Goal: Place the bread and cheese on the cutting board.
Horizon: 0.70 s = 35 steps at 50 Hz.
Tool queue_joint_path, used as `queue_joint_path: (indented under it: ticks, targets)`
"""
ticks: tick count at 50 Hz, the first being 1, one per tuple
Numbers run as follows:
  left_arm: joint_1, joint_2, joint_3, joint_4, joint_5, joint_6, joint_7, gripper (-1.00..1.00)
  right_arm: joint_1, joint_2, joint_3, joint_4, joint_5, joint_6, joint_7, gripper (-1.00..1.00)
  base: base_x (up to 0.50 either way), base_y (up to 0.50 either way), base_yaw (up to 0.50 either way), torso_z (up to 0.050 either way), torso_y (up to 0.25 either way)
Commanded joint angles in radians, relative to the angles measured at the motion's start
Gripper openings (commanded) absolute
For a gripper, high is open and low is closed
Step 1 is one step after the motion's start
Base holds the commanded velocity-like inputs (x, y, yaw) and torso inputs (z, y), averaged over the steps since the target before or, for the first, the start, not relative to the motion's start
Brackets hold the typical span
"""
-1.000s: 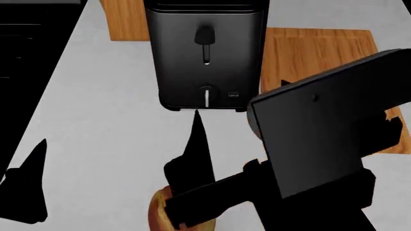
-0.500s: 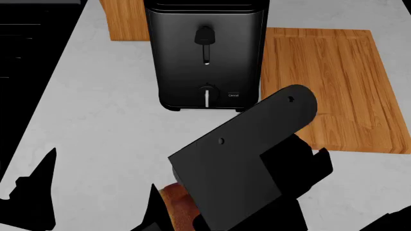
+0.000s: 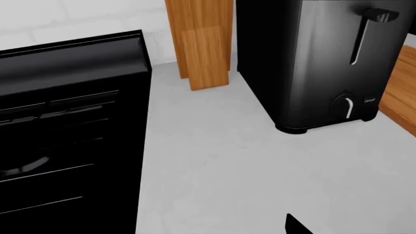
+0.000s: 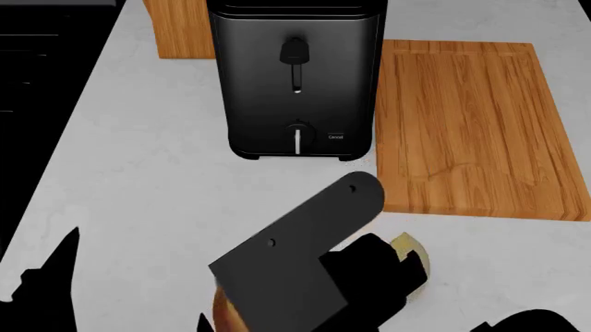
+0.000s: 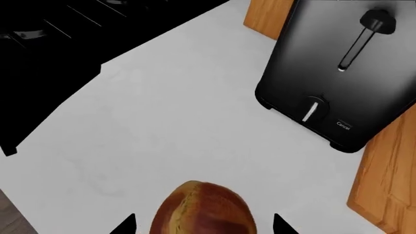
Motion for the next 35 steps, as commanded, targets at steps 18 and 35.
queue_joint_path:
  ticks: [18, 35]
  targets:
    - [-0.026, 0.011, -0.034, -0.044, 0.027, 0.038, 0.061, 1.0, -0.118, -0.044, 0.017, 0.02, -0.184, 0.05, -0.132, 1.0, 0.0, 0.0, 0.0, 0.0, 0.0]
    - [-0.028, 0.008, -0.014, -0.043, 0.035, 0.044, 0.063, 1.0, -0.141, -0.032, 0.016, 0.021, -0.267, 0.073, -0.175, 1.0, 0.0, 0.0, 0.0, 0.0, 0.0]
